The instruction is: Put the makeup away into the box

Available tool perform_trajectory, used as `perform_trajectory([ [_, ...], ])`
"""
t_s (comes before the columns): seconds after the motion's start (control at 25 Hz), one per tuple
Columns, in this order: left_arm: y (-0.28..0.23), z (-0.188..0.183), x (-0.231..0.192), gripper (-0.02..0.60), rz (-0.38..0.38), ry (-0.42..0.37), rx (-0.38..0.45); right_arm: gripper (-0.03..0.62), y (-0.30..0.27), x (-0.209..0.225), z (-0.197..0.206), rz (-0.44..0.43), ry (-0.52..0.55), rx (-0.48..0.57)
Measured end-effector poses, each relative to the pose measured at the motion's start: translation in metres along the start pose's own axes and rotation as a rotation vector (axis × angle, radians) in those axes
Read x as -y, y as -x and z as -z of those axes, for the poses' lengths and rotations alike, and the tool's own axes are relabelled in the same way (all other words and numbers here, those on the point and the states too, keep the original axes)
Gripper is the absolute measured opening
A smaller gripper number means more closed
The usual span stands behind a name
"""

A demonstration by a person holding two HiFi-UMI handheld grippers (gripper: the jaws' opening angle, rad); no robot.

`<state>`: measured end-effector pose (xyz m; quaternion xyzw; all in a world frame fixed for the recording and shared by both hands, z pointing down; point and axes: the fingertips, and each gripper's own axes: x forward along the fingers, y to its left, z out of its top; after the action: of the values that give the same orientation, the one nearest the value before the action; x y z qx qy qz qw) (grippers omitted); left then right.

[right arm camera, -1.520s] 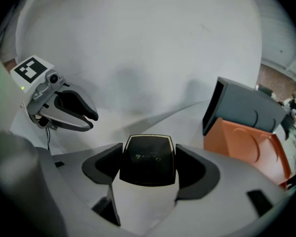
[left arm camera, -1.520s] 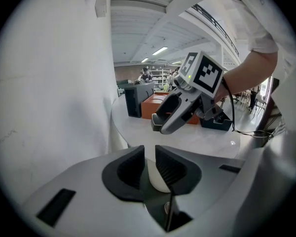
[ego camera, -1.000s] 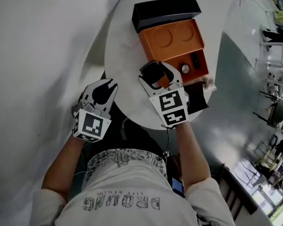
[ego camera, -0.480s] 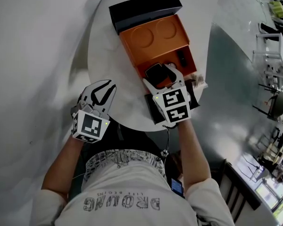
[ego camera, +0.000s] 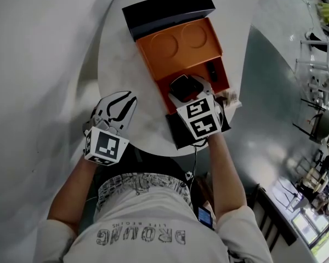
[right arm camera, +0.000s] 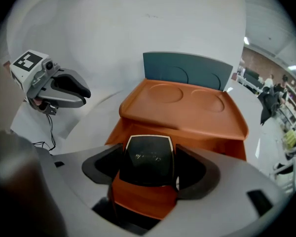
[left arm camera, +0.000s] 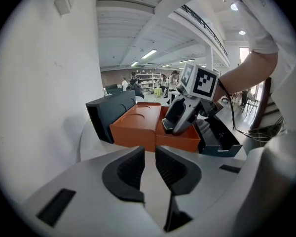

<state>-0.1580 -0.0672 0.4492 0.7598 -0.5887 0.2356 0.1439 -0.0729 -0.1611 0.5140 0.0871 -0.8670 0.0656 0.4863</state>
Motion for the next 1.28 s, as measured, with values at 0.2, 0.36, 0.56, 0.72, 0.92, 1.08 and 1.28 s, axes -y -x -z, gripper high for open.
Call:
perform_trajectory([
  [0.2, -0.006, 0.002, -0.01, 0.081, -0.002, 0.018, -0.007, 0.35, -0.015, -0.002, 0.006, -0.027, 0.053, -0.068],
  [0.36, -0.01, 0.004, -0.015, 0.081, -0.001, 0.026, -0.013, 0.35, -0.022, -0.004, 0.01, -0.045, 0.098, -0.116],
  [0.56, -0.015, 0.002, -0.018, 0.081, 0.011, 0.032, -0.016, 0.35, -0.029, -0.006, 0.013, -0.065, 0.126, -0.148],
  [0.72, -0.018, 0.0, -0.021, 0.08, 0.017, 0.03, -0.017, 0.35, -0.032, -0.008, 0.012, -0.078, 0.14, -0.158],
  [0.92, -0.02, -0.001, -0.024, 0.08, 0.019, 0.022, -0.02, 0.351, -0.038, -0.01, 0.013, -0.085, 0.187, -0.191],
  [1.08, -0.019, 0.002, -0.026, 0.08, 0.019, 0.021, -0.026, 0.351, -0.041, -0.011, 0.014, -0.081, 0.206, -0.204],
  [1.28, -0.017, 0.004, -0.027, 0.08, 0.021, 0.019, -0.031, 0.354, -0.041, -0.011, 0.014, -0.081, 0.207, -0.205],
])
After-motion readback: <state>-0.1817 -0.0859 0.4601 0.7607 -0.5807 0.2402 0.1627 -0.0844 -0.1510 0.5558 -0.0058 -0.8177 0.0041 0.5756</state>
